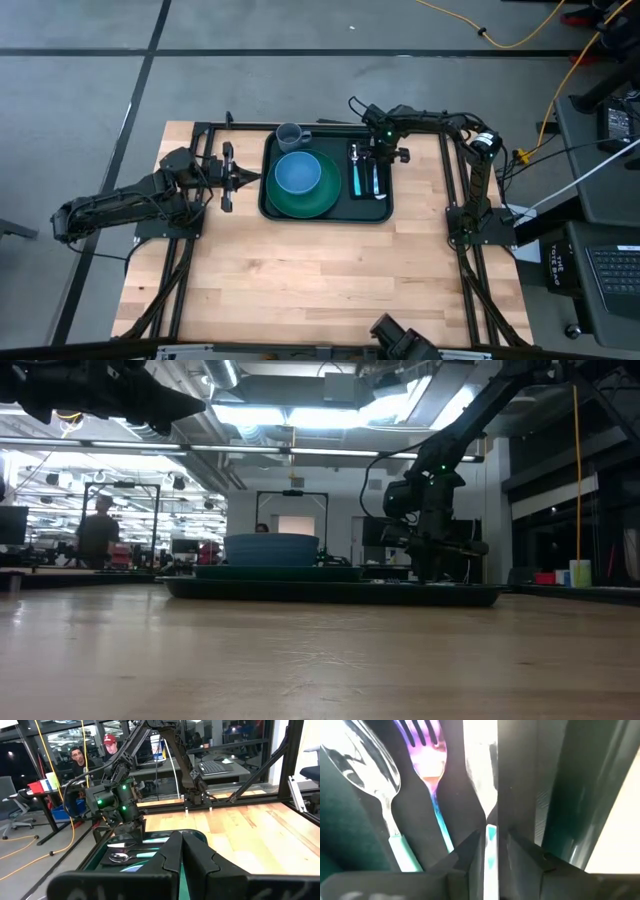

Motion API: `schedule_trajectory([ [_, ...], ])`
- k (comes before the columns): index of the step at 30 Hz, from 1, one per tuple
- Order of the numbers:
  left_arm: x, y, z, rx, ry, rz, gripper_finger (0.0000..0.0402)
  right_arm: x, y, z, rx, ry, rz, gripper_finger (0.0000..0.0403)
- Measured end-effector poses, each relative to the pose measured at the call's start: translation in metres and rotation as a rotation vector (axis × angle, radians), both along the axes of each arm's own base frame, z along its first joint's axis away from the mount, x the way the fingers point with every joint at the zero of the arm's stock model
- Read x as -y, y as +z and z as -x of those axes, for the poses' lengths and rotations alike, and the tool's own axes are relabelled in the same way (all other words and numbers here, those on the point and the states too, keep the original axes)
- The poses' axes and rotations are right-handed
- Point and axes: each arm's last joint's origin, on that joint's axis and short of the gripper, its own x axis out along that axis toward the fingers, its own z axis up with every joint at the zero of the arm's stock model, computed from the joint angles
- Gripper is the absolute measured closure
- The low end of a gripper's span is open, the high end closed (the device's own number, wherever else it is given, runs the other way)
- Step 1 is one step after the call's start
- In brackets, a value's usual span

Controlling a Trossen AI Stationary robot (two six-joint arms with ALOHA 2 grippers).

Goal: Set up tray
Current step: Return to Home Position

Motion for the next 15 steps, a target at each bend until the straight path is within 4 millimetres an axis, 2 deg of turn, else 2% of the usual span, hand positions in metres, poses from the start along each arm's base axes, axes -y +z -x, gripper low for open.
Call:
schedule_trajectory([
  [8, 0.0, -0.001, 0.0, -0.009, 0.0, 0.004, 0.0393, 0.002, 0.002, 0.002, -0.002, 0.021, 0.021, 0.0304],
  [15, 0.0, -0.002, 0.0, -0.015, 0.0, 0.005, 0.0394, 0.001, 0.024, 0.006, 0.007, 0.033, 0.11, 0.0304],
])
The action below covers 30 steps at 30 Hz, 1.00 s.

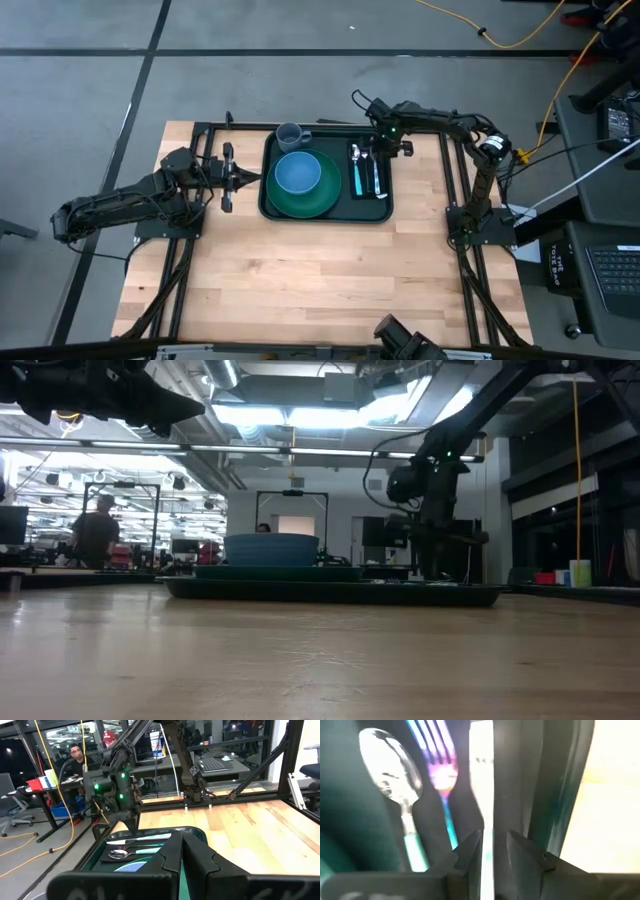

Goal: Set up tray
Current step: Return to Home Position

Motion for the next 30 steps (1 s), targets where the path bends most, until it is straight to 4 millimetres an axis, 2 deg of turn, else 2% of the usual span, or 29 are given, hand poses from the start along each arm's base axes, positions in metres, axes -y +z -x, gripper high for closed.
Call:
schedule_trajectory([
  [4, 0.0, 0.0, 0.0, 0.0, 0.0, 0.0, 0.0394, -0.003, 0.019, 0.004, 0.021, 0.004, 0.054, 0.0304],
  [9, 0.0, 0.0, 0.0, 0.001, 0.0, 0.0, 0.0393, -0.015, 0.047, 0.007, 0.01, 0.117, 0.192, 0.0304],
  [14, 0.001, 0.001, 0.002, 0.004, 0.005, -0.002, 0.0398, -0.052, 0.079, -0.005, -0.075, 0.292, 0.438, 0.0313],
  [19, 0.003, 0.002, 0.007, 0.009, 0.006, -0.032, 0.0399, -0.095, 0.104, -0.016, -0.04, 0.407, 0.662, 0.0363],
  [21, 0.004, 0.003, 0.01, 0.018, 0.006, -0.034, 0.0398, -0.112, 0.104, -0.018, 0.007, 0.438, 0.735, 0.0389],
  [23, 0.006, 0.002, 0.014, 0.014, 0.007, -0.013, 0.0399, -0.129, 0.1, -0.019, 0.068, 0.465, 0.809, 0.0395],
  [30, 0.013, 0.0, 0.029, 0.061, 0.012, -0.017, 0.0399, -0.177, 0.061, -0.017, 0.286, 0.542, 0.983, 0.0397],
])
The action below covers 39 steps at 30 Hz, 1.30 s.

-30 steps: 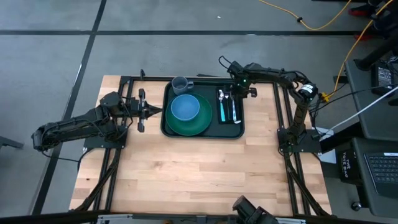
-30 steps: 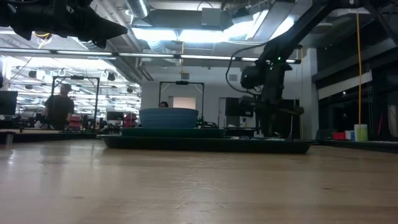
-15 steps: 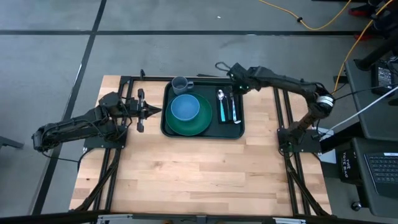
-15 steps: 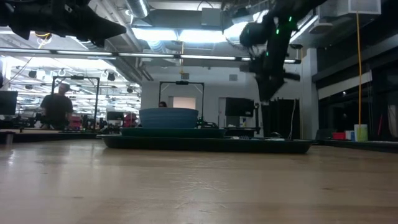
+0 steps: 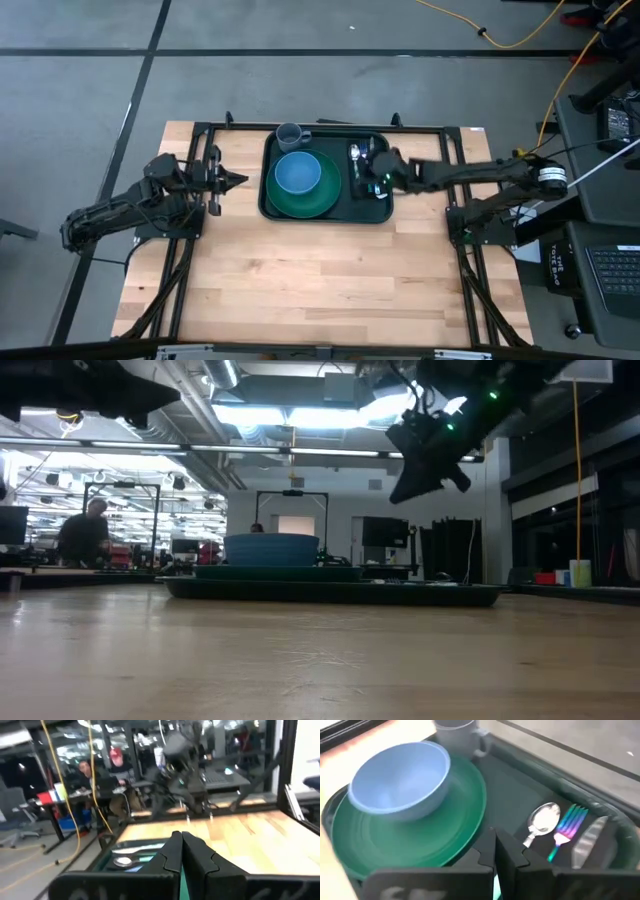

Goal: Set up tray
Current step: Return to Home Position

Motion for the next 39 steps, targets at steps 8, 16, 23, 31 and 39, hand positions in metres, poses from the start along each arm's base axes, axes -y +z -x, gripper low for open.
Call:
schedule_trajectory([
  [8, -0.001, -0.027, 0.006, 0.065, 0.128, 0.051, 0.0399, -0.015, -0.041, 0.013, 0.059, 0.049, 0.031, 0.0394],
  [16, -0.004, -0.062, 0.001, 0.067, 0.158, 0.088, 0.04, -0.017, -0.061, 0.026, 0.112, 0.113, 0.146, 0.0394],
  [23, -0.007, -0.069, 0.001, 0.1, 0.236, 0.101, 0.0401, -0.019, -0.06, 0.035, 0.113, 0.182, 0.192, 0.0392],
  [31, -0.009, -0.07, 0.002, 0.099, 0.308, 0.081, 0.04, -0.025, -0.025, 0.051, 0.231, 0.37, 0.295, 0.0392],
  [39, -0.009, -0.071, 0.002, 0.093, 0.321, 0.116, 0.04, -0.034, -0.029, 0.1, 0.359, 0.433, 0.381, 0.0397],
])
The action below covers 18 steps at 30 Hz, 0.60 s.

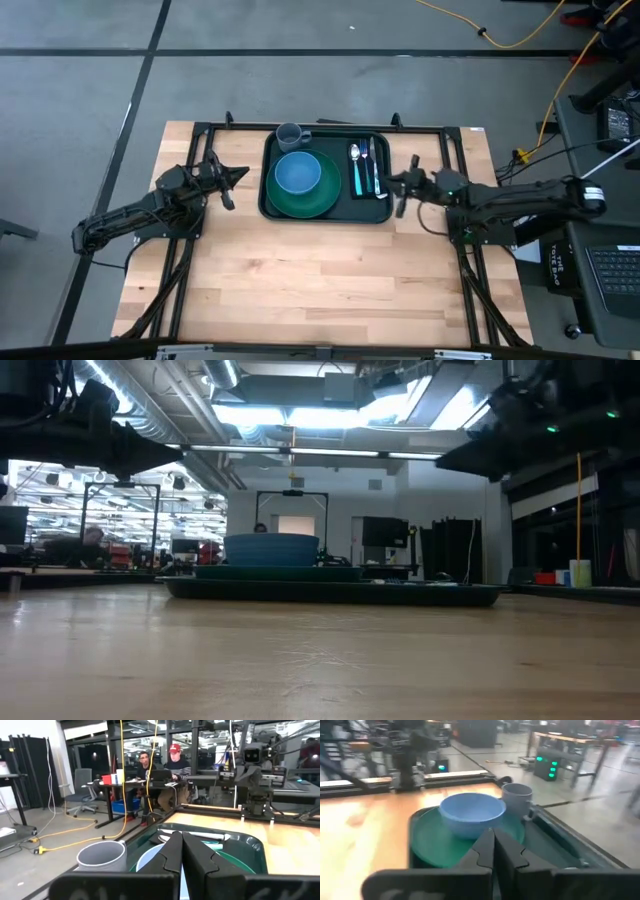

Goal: Set up tray
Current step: Return to Home Position

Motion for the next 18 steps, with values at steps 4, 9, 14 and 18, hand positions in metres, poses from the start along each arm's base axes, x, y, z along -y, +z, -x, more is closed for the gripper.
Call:
schedule_trajectory([
  [4, 0.0, 0.0, 0.0, -0.003, 0.002, 0.002, 0.04, -0.004, -0.01, 0.02, 0.056, 0.056, -0.017, 0.0395],
  [9, 0.0, 0.0, 0.0, -0.002, 0.003, 0.002, 0.0395, -0.009, -0.023, 0.038, 0.102, 0.126, 0.006, 0.0391],
  [14, 0.0, 0.0, 0.0, -0.002, 0.003, 0.003, 0.0395, -0.012, -0.033, 0.047, 0.11, 0.184, 0.014, 0.0398],
  [18, 0.0, 0.0, 0.0, -0.001, 0.004, 0.003, 0.0396, -0.012, -0.032, 0.049, 0.111, 0.192, 0.038, 0.0393],
])
